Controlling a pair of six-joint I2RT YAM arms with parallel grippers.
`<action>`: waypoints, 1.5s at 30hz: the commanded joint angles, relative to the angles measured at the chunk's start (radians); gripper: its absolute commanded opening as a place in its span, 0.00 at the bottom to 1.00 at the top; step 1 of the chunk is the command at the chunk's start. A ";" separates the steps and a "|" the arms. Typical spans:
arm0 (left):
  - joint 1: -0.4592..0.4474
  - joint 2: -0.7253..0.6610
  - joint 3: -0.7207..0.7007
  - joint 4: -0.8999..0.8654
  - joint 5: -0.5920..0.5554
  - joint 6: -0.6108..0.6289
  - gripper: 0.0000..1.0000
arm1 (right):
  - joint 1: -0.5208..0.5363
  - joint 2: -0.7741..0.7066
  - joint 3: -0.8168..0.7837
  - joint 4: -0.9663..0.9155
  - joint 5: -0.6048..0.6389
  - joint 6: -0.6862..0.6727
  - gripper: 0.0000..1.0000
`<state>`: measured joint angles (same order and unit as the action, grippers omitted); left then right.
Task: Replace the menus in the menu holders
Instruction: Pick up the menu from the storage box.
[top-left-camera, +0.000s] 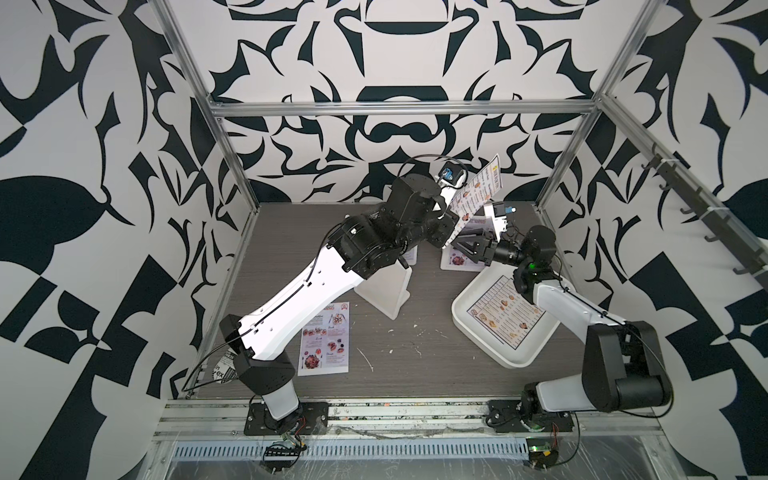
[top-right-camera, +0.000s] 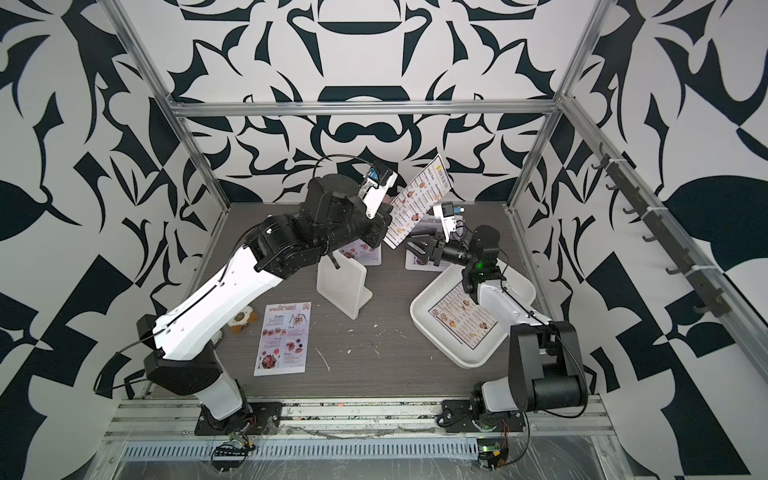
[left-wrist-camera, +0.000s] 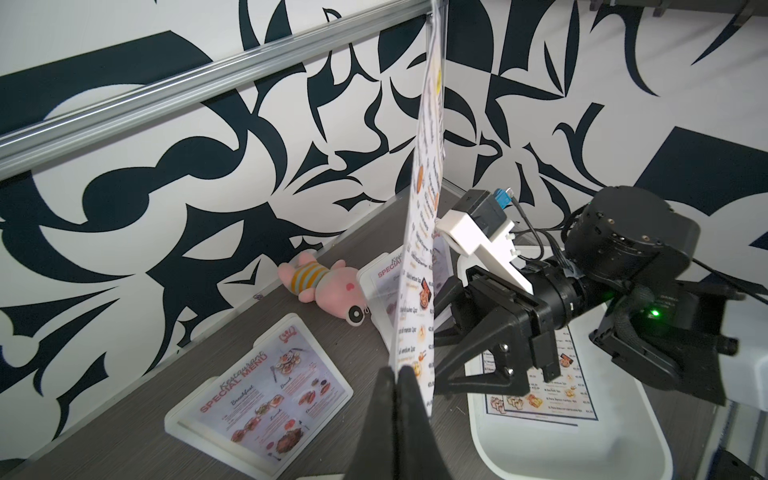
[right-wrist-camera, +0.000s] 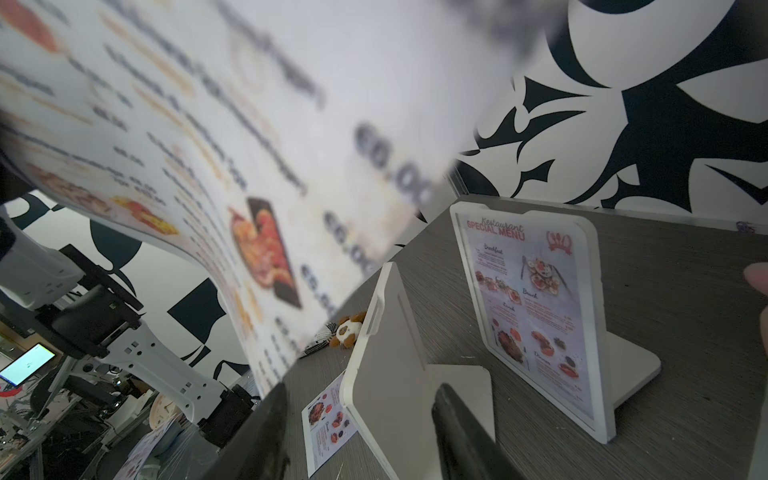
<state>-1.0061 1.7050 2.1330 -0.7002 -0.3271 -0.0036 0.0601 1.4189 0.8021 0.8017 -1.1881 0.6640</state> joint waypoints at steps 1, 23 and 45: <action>-0.002 -0.025 -0.016 0.017 0.017 -0.007 0.00 | -0.021 -0.011 -0.007 0.021 -0.038 -0.020 0.56; -0.001 -0.075 -0.116 0.067 0.052 -0.010 0.00 | -0.024 0.153 0.055 0.552 -0.021 0.414 0.56; 0.165 -0.177 -0.542 0.461 0.338 -0.257 0.00 | -0.083 -0.137 -0.085 -0.097 0.172 0.355 0.56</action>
<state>-0.8536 1.5581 1.6512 -0.3923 -0.1272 -0.1978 -0.0288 1.3708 0.6987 0.9073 -1.0405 1.1255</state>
